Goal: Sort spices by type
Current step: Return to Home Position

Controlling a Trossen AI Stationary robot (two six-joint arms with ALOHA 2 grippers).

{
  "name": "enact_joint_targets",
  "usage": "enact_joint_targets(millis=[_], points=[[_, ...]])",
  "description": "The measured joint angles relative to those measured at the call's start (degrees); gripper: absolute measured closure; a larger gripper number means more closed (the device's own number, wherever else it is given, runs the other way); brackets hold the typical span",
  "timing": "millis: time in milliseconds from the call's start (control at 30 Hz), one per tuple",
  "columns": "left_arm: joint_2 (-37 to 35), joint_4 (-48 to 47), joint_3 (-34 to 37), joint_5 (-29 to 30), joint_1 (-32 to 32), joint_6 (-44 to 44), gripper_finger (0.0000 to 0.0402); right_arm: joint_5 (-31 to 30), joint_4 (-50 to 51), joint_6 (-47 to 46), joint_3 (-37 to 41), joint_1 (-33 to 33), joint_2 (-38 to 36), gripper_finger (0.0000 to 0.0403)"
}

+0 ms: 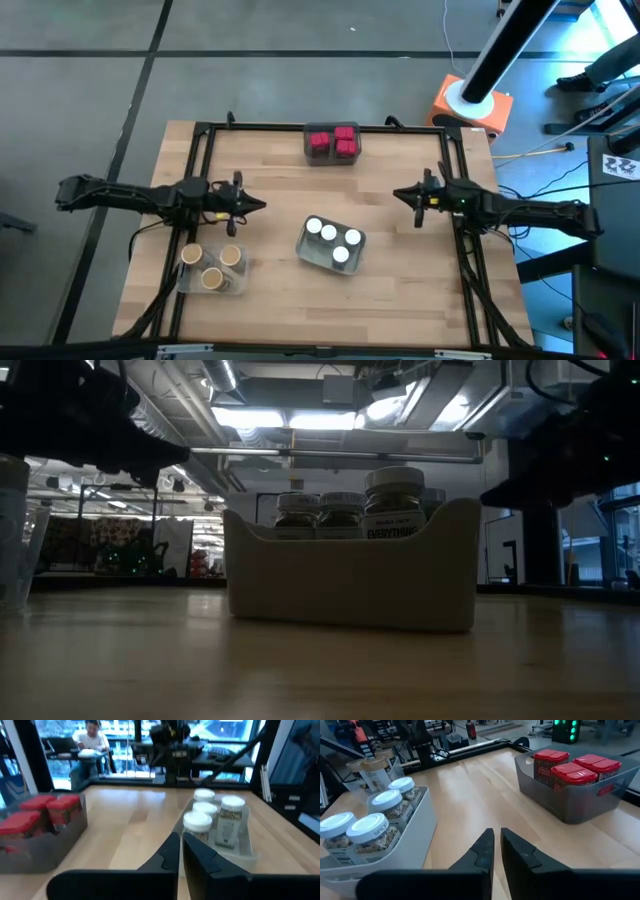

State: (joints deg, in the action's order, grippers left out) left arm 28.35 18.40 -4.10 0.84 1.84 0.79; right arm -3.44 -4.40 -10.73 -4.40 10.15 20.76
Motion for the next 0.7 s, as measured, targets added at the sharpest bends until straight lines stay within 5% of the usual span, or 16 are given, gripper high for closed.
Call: enact_joint_targets(millis=[333, 700], points=[[-4.2, 4.7, 3.6, 0.1, 0.1, -0.3, 0.0389, 0.2, 0.8, -1.0, 3.6, 0.0, -8.1, 0.0370], [-12.5, -3.4, 3.5, 0.4, 0.1, 1.6, 0.0389, 1.2, 3.0, -1.5, 3.7, 0.0, -12.1, 0.0370]])
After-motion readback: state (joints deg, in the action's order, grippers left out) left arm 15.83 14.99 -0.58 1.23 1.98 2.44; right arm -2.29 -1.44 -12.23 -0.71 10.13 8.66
